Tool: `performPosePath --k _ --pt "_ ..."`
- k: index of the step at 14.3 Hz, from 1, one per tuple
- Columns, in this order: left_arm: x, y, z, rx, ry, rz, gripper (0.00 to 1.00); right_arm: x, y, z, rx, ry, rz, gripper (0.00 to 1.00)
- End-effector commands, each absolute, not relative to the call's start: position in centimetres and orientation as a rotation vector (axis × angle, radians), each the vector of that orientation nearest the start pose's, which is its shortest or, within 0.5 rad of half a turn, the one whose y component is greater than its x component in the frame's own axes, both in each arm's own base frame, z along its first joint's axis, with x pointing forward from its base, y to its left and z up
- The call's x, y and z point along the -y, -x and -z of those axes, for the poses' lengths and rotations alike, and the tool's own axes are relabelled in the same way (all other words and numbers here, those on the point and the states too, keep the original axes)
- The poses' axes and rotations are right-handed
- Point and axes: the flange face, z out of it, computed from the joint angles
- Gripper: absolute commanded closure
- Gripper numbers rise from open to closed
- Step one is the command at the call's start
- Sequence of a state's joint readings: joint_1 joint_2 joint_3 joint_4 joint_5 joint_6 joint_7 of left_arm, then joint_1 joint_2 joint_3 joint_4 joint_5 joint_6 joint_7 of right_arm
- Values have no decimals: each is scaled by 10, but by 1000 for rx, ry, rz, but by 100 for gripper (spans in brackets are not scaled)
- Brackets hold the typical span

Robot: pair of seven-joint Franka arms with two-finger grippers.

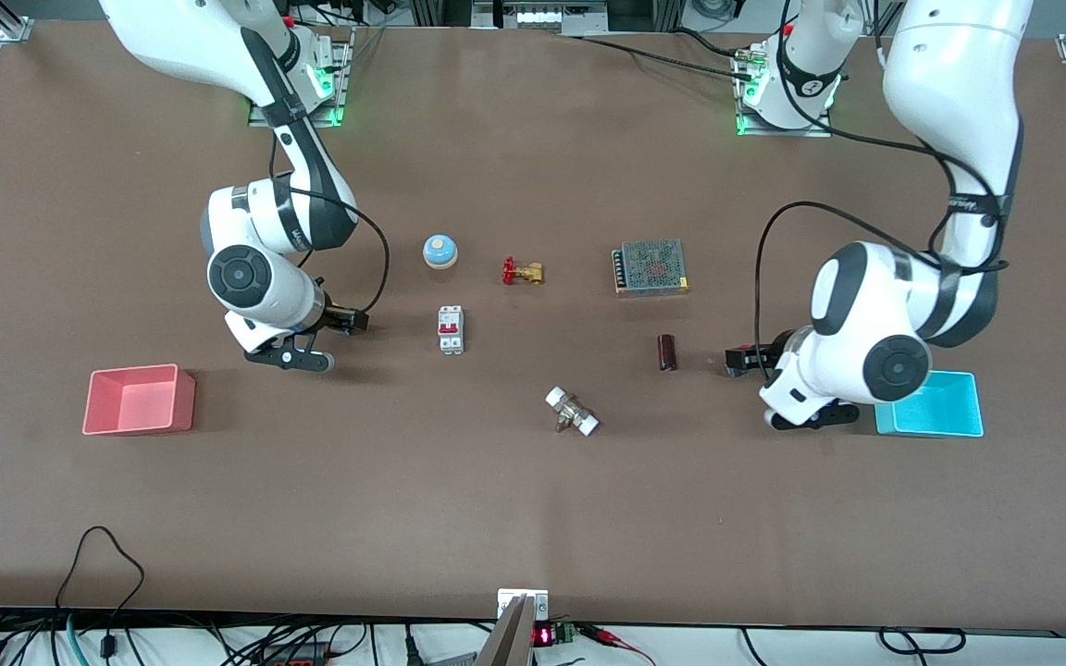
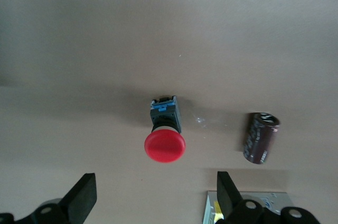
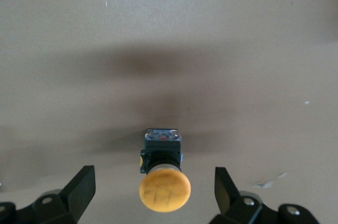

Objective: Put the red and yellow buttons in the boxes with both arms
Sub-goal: 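Close the right gripper on the yellow button while the left gripper grasps the red button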

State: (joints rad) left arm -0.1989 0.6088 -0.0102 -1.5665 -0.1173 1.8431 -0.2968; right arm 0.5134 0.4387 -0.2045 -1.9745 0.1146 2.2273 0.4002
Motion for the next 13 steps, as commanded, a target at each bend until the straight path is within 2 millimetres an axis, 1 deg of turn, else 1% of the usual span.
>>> performPosePath --k 1,2,5,7,9,11,13 --pt "149 -628 -245 252 3105 -555 0 -185 -547 -236 -339 3142 -243 0" --pt "154 -625 -241 240 3104 -555 0 -182 -546 -233 -346 3142 -248 0" --pt "161 -621 -223 253 3091 -563 0 -180 -543 -226 -353 3147 -264 0" --pt "161 -622 -224 255 3093 -559 5 -177 -544 -225 -365 3146 -266 0" --pt "159 -624 -224 249 3089 -550 13 -172 -544 -219 -381 3148 -276 0" --pt "157 -626 -225 251 3088 -541 20 -170 -545 -214 -387 3150 -272 5" --pt "154 -628 -226 255 3091 -526 25 -170 -548 -211 -390 3148 -252 11"
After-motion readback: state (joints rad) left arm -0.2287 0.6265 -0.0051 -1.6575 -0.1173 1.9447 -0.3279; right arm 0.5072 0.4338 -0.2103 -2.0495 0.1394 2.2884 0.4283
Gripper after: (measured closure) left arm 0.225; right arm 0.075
